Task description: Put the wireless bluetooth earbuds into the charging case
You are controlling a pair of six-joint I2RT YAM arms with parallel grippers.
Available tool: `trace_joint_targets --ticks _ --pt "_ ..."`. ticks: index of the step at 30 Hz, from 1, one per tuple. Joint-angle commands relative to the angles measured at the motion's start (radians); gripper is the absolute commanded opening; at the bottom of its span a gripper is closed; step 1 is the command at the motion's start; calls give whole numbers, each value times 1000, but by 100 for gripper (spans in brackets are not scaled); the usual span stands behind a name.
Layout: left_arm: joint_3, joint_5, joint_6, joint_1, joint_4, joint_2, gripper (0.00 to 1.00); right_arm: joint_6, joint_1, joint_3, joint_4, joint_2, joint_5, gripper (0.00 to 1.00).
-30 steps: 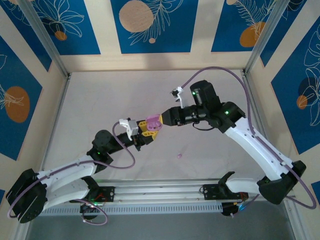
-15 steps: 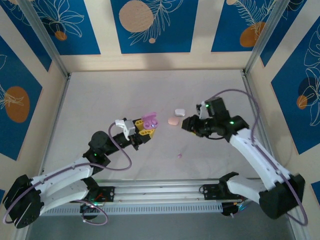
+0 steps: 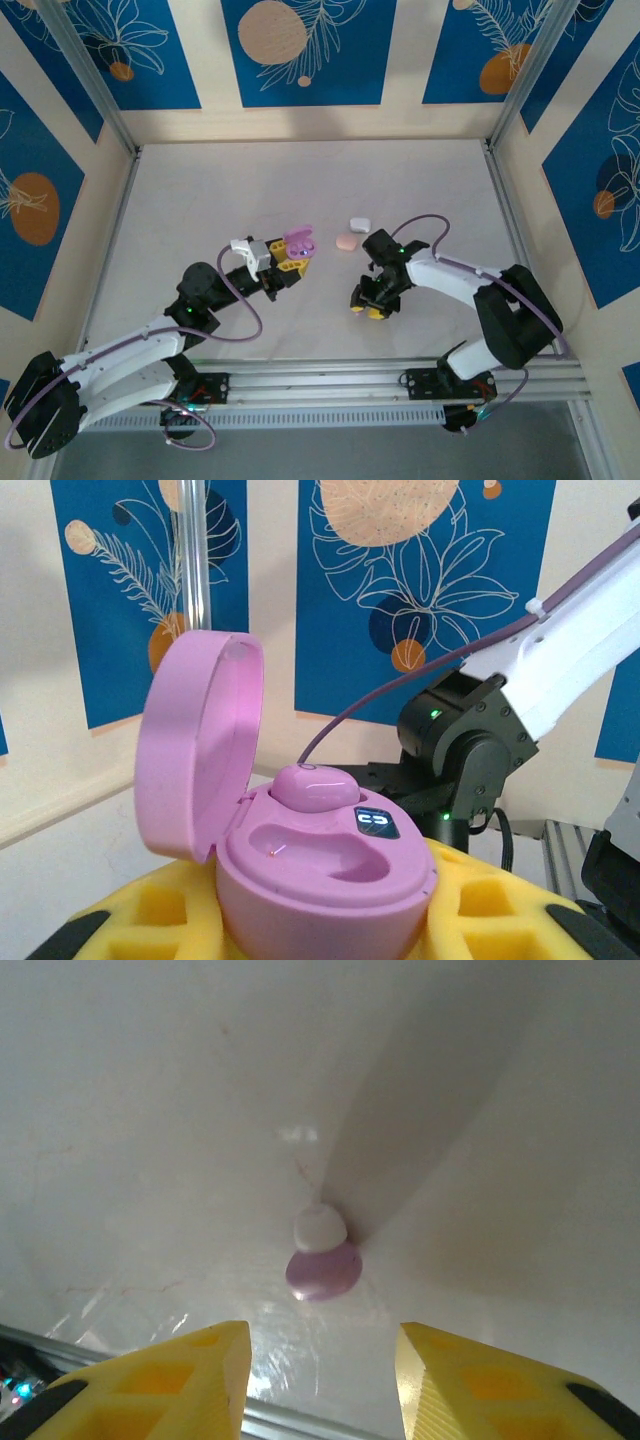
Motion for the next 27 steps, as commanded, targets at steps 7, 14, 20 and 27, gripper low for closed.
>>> trace_joint_targets --ticks 7,14,20,27 --pt "-4 1 10 -11 21 -9 26 16 23 19 81 80 -26 43" --pt "-6 -1 6 -10 22 -9 27 56 35 7 93 48 -40 42" --pt "-7 2 3 -10 25 -8 27 68 49 11 126 56 -81 42" --pt "-6 -1 2 -11 19 -17 27 88 89 46 154 114 -114 42"
